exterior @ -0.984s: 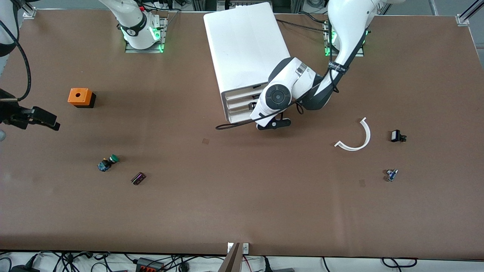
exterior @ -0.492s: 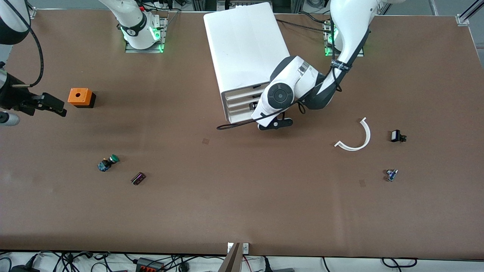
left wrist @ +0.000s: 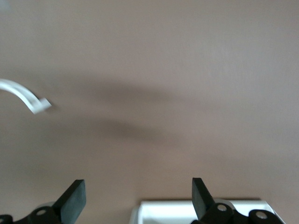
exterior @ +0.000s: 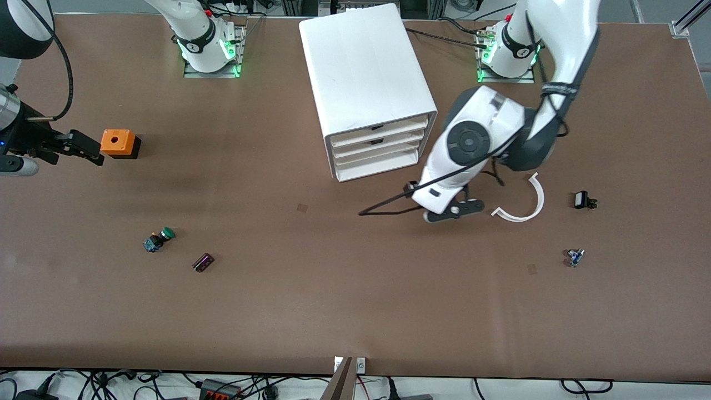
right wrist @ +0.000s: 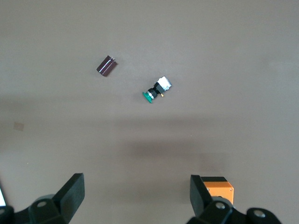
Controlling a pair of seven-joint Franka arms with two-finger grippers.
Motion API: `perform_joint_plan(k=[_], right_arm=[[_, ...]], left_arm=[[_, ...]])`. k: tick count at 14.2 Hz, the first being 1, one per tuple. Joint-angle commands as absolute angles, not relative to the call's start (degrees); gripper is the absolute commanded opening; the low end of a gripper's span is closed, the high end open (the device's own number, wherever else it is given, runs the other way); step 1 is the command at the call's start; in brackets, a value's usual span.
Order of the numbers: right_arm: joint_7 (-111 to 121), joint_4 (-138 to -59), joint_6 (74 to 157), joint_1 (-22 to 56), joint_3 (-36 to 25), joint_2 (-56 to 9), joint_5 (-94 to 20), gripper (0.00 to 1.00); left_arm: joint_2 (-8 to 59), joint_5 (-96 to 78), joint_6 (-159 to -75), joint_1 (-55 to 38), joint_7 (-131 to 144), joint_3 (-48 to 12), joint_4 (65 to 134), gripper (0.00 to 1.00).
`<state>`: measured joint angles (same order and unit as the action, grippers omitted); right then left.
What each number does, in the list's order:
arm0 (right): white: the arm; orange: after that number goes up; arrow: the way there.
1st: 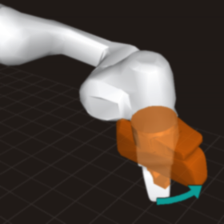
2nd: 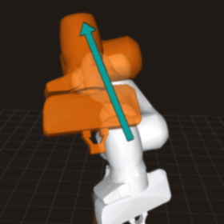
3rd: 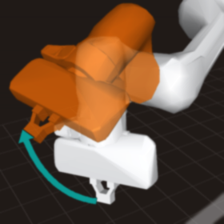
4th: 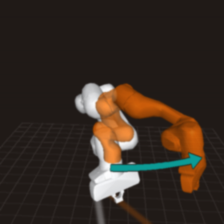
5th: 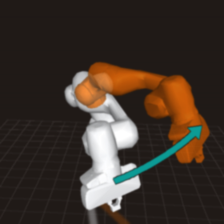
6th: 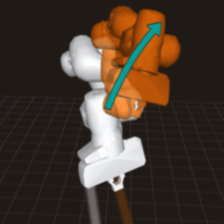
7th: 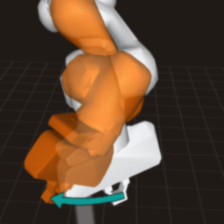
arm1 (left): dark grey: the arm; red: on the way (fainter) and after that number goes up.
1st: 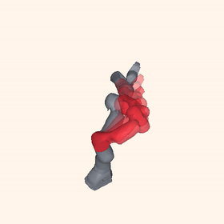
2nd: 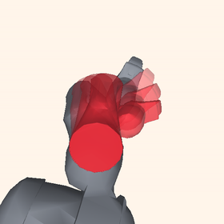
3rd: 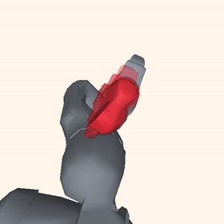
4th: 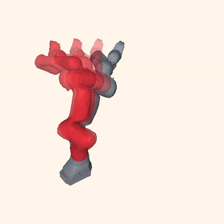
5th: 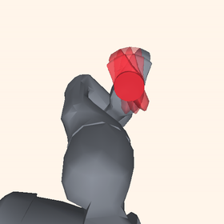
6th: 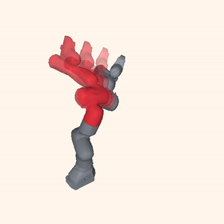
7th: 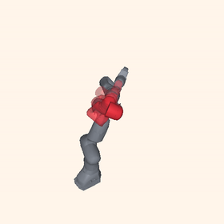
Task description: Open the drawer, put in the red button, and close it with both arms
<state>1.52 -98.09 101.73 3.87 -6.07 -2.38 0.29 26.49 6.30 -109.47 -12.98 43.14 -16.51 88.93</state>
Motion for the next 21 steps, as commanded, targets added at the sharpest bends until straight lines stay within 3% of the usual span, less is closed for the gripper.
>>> perform_joint_plan(k=[1, 6, 8, 11, 14, 17, 21], right_arm=[[2.3, -96.8, 101.7, 3.4, -5.7, -2.8, 0.7, 1.0], [2.2, -96.9, 101.7, 3.6, -5.6, -2.8, 0.8, 1.0], [1.9, -96.9, 101.7, 2.6, -4.9, -2.9, 0.8, 1.0], [1.7, -96.9, 101.8, -0.5, -1.2, -3.2, 1.0, 1.0], [2.1, -96.9, 101.7, -0.4, -1.2, -3.0, 1.1, 1.0], [2.5, -96.9, 101.4, -0.2, -1.3, -2.5, 1.1, 1.0], [2.3, -96.9, 97.3, -0.2, -1.4, -1.3, 1.1, 1.0]], left_arm=[[22.3, 9.2, -106.8, -9.2, 32.3, -16.5, 88.5, 1.0], [17.7, 8.5, -90.7, -0.7, 14.0, -16.8, 81.3, 1.0], [16.1, 8.0, -87.8, 1.7, 8.3, -16.4, 80.0, 1.0], [11.0, 1.2, -88.3, 1.7, 0.4, -8.7, 83.1, 1.0], [4.3, -2.4, -92.4, 1.3, -7.8, -2.4, 91.2, 1.0], [-0.6, -1.8, -96.9, 1.2, -7.6, -1.2, 97.0, 1.0], [-0.8, -1.8, -96.8, 1.7, -7.6, -1.8, 96.9, 1.0]])
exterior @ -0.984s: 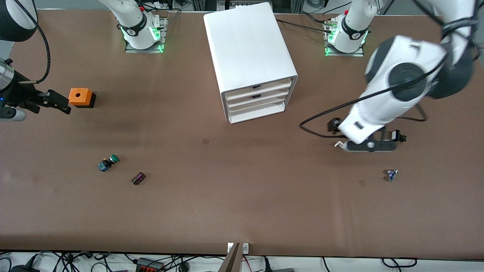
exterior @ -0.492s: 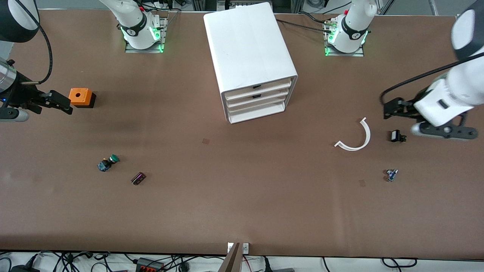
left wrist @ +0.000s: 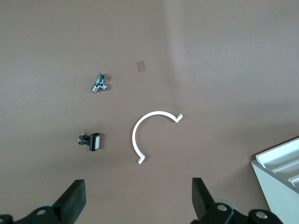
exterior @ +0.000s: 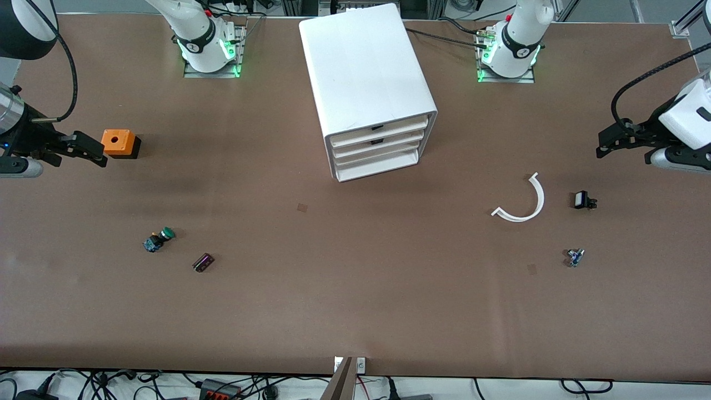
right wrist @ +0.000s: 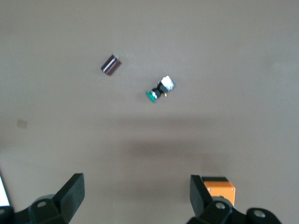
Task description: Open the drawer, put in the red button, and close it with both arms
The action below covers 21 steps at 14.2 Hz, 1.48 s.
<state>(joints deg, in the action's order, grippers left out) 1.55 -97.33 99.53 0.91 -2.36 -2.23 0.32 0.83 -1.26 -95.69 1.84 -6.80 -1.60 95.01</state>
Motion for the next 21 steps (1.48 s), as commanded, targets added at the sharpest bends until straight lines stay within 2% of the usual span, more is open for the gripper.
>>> perform_joint_plan(k=[1, 15, 21], right_arm=[[2.3, -96.9, 97.4, -0.3, -1.5, -1.3, 1.1, 1.0], [4.8, -98.5, 99.0, -0.4, -1.6, -1.0, 1.8, 1.0], [3.9, -102.7, 100.8, -0.4, -1.6, 2.5, 1.8, 1.0]], left_arm=[[-0.3, -1.7, -96.9, 1.7, -7.6, -1.8, 96.4, 1.0], [0.5, -1.7, -95.3, 1.8, -7.5, -1.9, 95.0, 1.0], [1.1, -1.7, -95.2, 1.8, -7.6, -1.9, 94.2, 1.0]])
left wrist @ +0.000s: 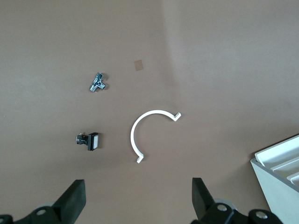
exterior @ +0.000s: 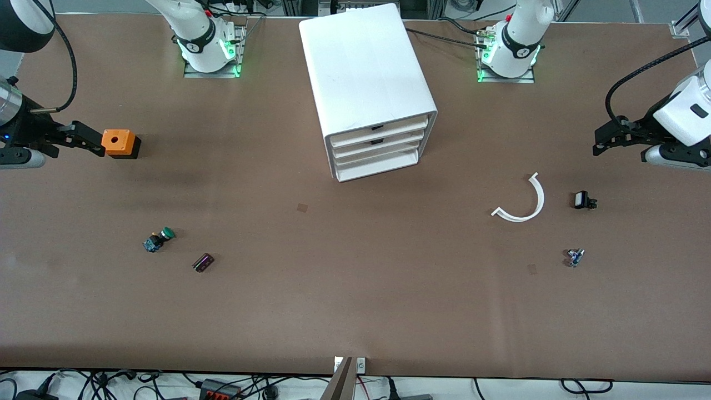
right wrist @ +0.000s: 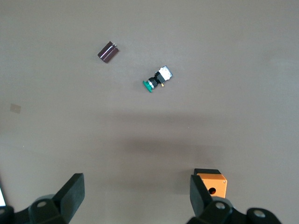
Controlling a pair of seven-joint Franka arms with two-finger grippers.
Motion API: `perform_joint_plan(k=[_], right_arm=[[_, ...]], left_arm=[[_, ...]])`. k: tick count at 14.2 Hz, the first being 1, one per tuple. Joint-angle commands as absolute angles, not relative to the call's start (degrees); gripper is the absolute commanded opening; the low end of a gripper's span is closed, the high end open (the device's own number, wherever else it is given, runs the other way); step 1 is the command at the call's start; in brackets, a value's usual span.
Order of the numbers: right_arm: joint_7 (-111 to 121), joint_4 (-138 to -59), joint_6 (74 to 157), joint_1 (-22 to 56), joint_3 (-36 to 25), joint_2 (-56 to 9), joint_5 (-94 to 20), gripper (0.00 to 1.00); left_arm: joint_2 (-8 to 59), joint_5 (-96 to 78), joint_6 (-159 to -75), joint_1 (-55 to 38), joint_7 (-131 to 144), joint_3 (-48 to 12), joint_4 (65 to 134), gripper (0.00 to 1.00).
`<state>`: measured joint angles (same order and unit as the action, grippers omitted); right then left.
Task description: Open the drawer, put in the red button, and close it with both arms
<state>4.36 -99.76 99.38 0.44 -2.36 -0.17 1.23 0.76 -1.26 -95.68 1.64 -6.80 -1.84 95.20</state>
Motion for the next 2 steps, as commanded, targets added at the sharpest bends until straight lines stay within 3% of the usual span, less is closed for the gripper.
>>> perform_joint_plan(k=[1, 2], right_arm=[[3.8, -102.9, 100.8, -0.4, -1.6, 2.5, 1.8, 1.0], [3.8, -102.9, 100.8, -0.4, -1.6, 2.5, 1.8, 1.0]], left_arm=[[1.1, -1.7, -95.2, 1.8, -7.6, -1.9, 94.0, 1.0], [1.1, -1.7, -95.2, 1.8, -7.6, -1.9, 93.9, 1.0]])
